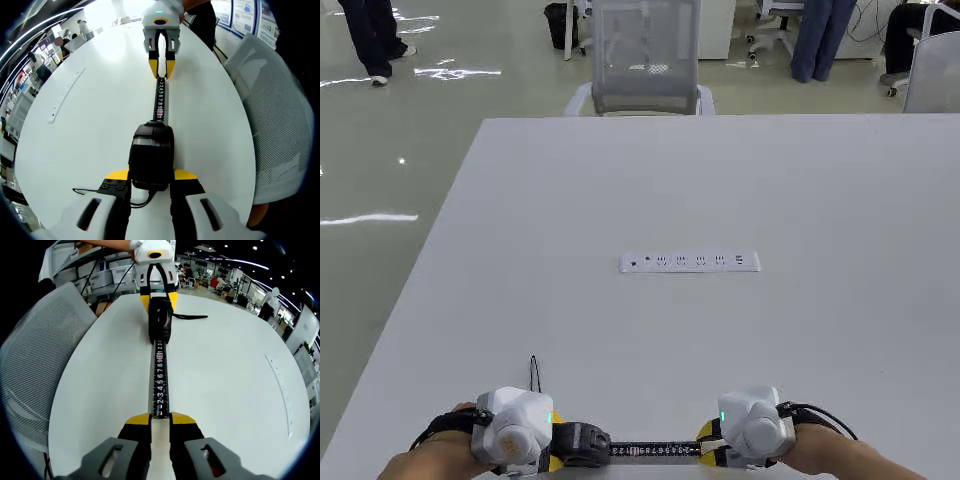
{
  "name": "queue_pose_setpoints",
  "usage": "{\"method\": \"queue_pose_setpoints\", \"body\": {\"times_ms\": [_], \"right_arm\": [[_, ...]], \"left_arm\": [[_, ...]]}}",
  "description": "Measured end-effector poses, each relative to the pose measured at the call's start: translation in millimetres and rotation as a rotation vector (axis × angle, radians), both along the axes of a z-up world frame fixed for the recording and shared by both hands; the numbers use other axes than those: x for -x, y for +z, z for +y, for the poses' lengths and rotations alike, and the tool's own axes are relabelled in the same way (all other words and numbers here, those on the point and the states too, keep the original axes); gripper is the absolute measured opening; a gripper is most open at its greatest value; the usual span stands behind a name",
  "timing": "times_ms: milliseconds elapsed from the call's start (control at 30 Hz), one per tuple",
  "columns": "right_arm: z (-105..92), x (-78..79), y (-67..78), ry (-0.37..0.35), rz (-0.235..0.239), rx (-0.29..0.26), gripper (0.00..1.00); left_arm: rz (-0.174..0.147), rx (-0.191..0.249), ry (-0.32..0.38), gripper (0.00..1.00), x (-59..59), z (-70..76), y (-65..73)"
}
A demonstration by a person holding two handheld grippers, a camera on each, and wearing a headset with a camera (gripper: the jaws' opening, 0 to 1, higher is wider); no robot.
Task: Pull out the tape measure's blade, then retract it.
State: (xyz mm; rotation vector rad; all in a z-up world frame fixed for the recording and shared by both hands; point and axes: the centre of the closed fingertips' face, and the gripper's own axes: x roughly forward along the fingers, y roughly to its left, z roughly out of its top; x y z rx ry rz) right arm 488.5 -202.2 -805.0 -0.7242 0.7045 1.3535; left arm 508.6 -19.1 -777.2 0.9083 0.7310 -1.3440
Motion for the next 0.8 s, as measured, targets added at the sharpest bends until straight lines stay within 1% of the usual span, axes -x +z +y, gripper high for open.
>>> {"method": "queue_pose_setpoints", "body": {"times_ms": [433,800], "right_arm": [[-11.2,0.7,-0.4,-0.008,0.002,0.008,0.11],[-16.9,1.1,-0.3,-0.011,0.002,0.011,0.11]], "left_arm": [[-0.002,-0.004,0.000,0.25,0.5,0.1,0.3],[-0.001,-0.007,-0.002,0.25,0.1,-0.1,-0.5]]}}
